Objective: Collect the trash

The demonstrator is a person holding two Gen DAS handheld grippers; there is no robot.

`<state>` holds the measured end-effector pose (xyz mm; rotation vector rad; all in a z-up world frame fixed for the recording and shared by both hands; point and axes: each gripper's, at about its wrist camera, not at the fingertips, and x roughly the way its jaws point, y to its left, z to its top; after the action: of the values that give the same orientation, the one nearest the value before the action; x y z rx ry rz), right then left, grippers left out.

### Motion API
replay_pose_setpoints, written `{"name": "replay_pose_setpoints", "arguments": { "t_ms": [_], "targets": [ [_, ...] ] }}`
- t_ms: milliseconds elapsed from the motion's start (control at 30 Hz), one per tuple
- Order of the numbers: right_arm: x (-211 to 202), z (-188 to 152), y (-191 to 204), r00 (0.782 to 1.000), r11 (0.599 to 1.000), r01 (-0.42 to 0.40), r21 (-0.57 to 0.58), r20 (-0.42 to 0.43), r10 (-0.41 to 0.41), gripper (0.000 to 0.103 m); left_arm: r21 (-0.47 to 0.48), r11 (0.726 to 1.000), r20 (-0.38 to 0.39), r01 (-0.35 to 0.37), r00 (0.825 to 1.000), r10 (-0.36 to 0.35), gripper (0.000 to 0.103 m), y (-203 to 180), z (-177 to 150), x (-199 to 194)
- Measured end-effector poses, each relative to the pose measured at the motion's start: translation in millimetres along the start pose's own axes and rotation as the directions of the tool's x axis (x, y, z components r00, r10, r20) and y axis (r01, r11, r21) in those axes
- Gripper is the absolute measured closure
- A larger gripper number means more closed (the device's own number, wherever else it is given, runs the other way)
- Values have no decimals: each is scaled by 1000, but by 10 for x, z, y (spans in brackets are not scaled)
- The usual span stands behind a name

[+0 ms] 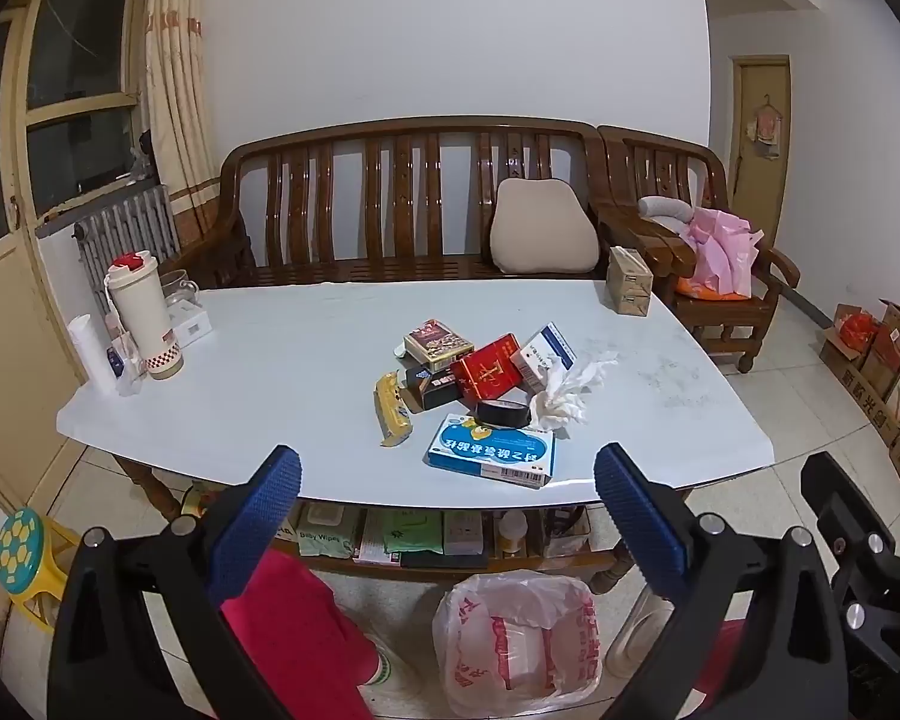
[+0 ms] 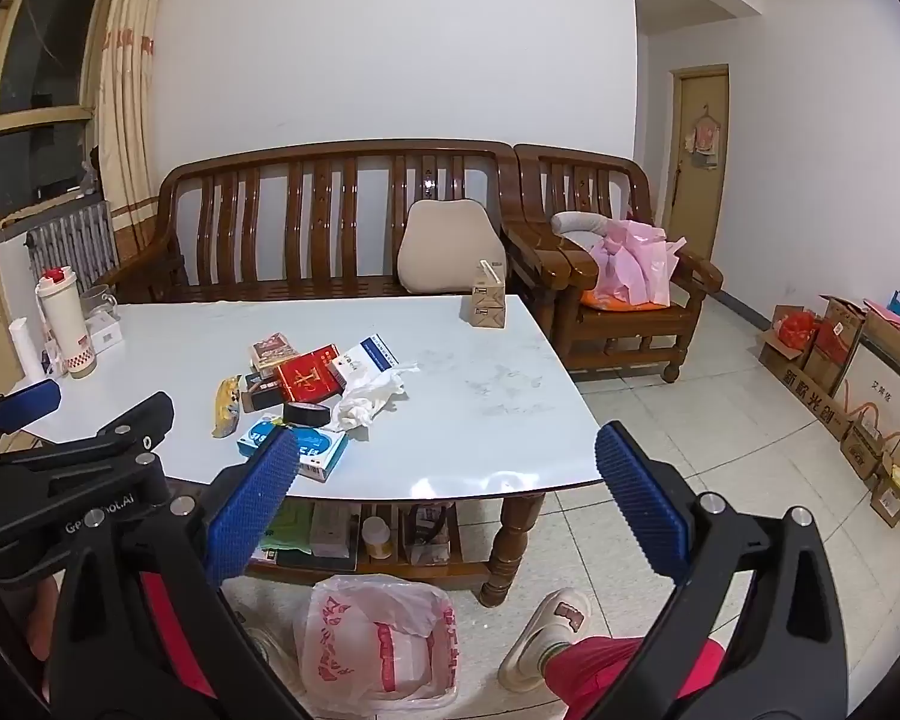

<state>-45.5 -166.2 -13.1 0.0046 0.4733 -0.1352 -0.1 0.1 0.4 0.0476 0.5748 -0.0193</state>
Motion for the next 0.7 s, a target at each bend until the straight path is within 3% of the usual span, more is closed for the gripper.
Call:
{"name": "replay_pose_setpoints", "arguments": {
  "t_ms": [700],
  "targets": [
    [-15, 22, 8, 1000, 1000, -7, 3, 1, 7, 6, -10, 1000, -21, 17, 1000, -17, 7, -3, -21, 25]
  ]
}}
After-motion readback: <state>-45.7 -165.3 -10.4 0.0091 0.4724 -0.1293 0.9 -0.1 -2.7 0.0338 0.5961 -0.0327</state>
